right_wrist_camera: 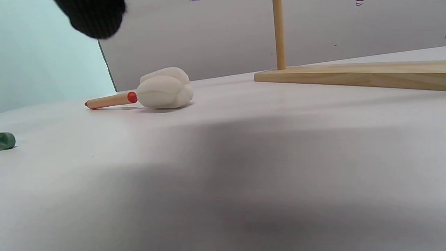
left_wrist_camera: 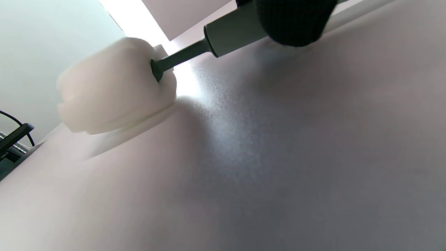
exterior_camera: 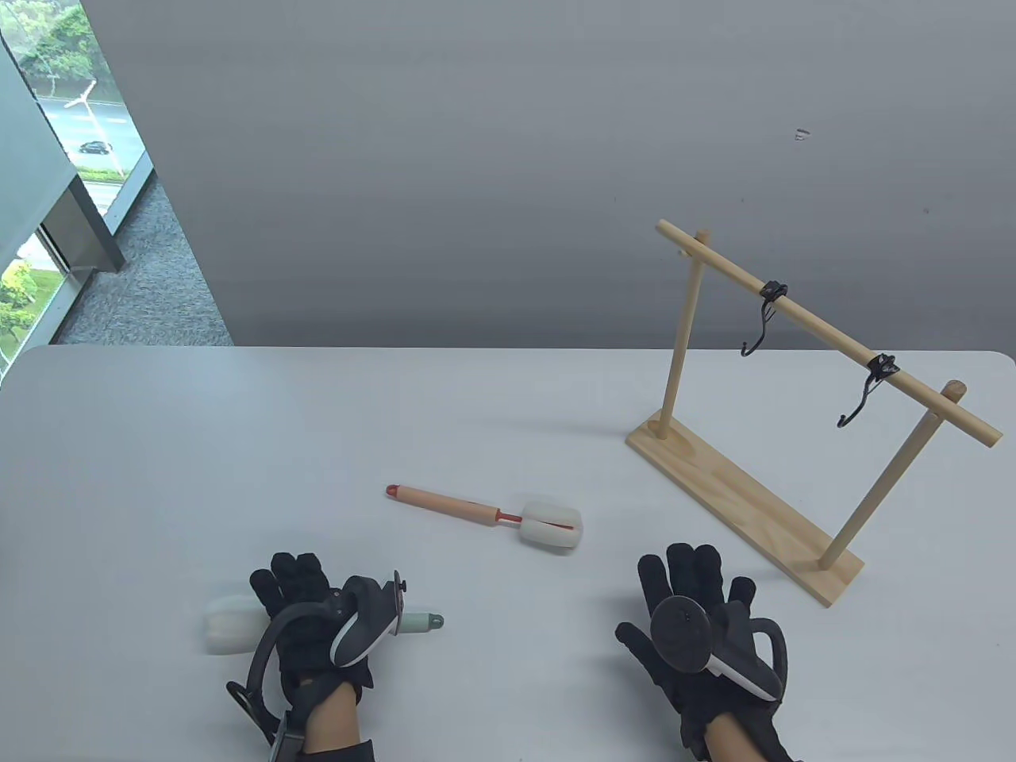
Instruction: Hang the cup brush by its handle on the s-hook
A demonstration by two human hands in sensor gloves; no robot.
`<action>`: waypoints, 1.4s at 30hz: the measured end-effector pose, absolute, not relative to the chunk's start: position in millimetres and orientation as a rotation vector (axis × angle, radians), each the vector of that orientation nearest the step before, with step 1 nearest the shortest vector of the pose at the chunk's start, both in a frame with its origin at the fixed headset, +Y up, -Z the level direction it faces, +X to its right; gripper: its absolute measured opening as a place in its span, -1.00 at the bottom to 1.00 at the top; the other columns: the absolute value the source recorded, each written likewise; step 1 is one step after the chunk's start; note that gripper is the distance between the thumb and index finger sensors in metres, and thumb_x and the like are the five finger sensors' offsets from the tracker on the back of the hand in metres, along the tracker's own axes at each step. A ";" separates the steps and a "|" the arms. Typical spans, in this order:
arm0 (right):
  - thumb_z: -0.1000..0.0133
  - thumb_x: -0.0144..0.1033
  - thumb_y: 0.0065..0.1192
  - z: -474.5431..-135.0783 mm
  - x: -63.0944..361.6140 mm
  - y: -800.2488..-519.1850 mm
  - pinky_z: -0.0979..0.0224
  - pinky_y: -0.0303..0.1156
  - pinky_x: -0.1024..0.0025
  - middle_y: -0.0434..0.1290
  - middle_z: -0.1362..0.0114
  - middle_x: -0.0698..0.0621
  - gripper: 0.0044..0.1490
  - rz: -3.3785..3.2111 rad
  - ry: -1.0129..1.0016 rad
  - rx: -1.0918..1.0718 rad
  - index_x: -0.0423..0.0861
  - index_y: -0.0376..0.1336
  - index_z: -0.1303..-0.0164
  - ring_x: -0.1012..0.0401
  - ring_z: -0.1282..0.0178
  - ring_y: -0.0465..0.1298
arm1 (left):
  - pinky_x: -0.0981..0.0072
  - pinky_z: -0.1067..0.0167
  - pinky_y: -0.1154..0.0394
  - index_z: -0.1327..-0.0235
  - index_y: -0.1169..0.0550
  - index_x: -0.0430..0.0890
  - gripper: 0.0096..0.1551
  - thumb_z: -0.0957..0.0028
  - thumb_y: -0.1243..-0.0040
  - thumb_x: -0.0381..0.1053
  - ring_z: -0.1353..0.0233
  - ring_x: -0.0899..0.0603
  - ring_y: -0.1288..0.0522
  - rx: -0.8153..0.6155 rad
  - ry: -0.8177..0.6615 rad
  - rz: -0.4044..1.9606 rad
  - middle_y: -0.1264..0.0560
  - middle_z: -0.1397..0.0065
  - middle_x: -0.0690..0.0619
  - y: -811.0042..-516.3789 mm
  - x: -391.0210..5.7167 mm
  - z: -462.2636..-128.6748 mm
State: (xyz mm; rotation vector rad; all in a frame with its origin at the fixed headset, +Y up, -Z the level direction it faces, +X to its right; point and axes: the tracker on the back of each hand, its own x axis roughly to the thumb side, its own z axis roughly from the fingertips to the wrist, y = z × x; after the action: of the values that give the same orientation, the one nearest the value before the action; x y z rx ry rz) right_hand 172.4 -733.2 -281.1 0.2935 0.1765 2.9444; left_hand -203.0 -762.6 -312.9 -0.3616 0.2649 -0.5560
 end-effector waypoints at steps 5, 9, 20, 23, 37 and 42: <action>-0.17 0.15 -0.09 -281.2 172.4 -733.5 -0.35 -0.49 -0.43 -0.47 -0.62 -0.26 0.03 2.942 0.179 0.295 -0.11 -0.35 -0.62 -0.24 -0.58 -0.47 | -0.49 -0.45 0.21 -0.31 -0.38 0.29 -0.38 0.11 -0.16 0.14 -0.75 -0.33 0.02 -0.387 0.253 -0.632 -0.11 -0.72 -0.02 -762.5 -198.5 -312.0; -0.17 0.15 -0.09 -281.4 172.3 -733.9 -0.35 -0.49 -0.44 -0.47 -0.62 -0.26 0.02 2.941 0.181 0.297 -0.11 -0.34 -0.62 -0.24 -0.59 -0.47 | -0.50 -0.45 0.21 -0.23 -0.41 0.30 -0.38 0.18 -0.21 0.20 -0.75 -0.32 0.01 -0.376 0.241 -0.650 -0.13 -0.71 -0.01 -760.8 -198.0 -310.9; -0.17 0.16 -0.10 -281.7 171.9 -733.8 -0.35 -0.49 -0.44 -0.47 -0.62 -0.26 0.02 2.927 0.202 0.309 -0.11 -0.35 -0.62 -0.24 -0.59 -0.47 | -0.50 -0.45 0.22 -0.21 -0.44 0.31 -0.40 0.18 -0.18 0.24 -0.76 -0.31 -0.01 -0.341 0.214 -0.700 -0.14 -0.71 0.00 -759.4 -191.1 -315.2; -0.18 0.17 -0.11 -281.5 170.2 -733.0 -0.35 -0.47 -0.44 -0.46 -0.62 -0.27 0.02 2.897 0.182 0.350 -0.11 -0.34 -0.63 -0.25 -0.59 -0.46 | -0.50 -0.45 0.22 -0.20 -0.44 0.31 -0.41 0.18 -0.15 0.25 -0.76 -0.30 -0.02 -0.190 0.160 -0.646 -0.14 -0.71 0.01 -747.0 -173.2 -313.7; -0.24 0.20 -0.17 -284.6 151.8 -728.1 -0.41 -0.01 -0.38 -0.05 -0.66 -0.27 -0.09 2.322 0.053 0.569 -0.14 -0.12 -0.64 -0.25 -0.64 0.05 | -0.50 -0.43 0.13 -0.16 -0.54 0.21 -0.38 0.21 -0.15 0.31 -0.71 -0.31 -0.19 0.215 -0.159 0.031 -0.29 -0.65 -0.02 -690.4 -69.6 -287.3; -0.25 0.20 -0.14 -287.2 157.0 -730.2 -0.41 0.04 -0.35 0.01 -0.65 -0.27 -0.09 2.275 0.018 0.522 -0.16 -0.08 -0.63 -0.25 -0.61 0.12 | -0.52 -0.42 0.13 -0.15 -0.57 0.19 -0.38 0.21 -0.15 0.33 -0.70 -0.34 -0.19 0.131 -0.250 0.243 -0.31 -0.64 -0.05 -688.4 -51.0 -288.9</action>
State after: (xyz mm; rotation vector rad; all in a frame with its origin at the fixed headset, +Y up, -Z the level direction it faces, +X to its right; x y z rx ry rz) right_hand 157.0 -730.2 -287.2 0.5225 0.0175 2.2754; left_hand -51.0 -688.4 -288.9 0.1306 -0.2497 0.2434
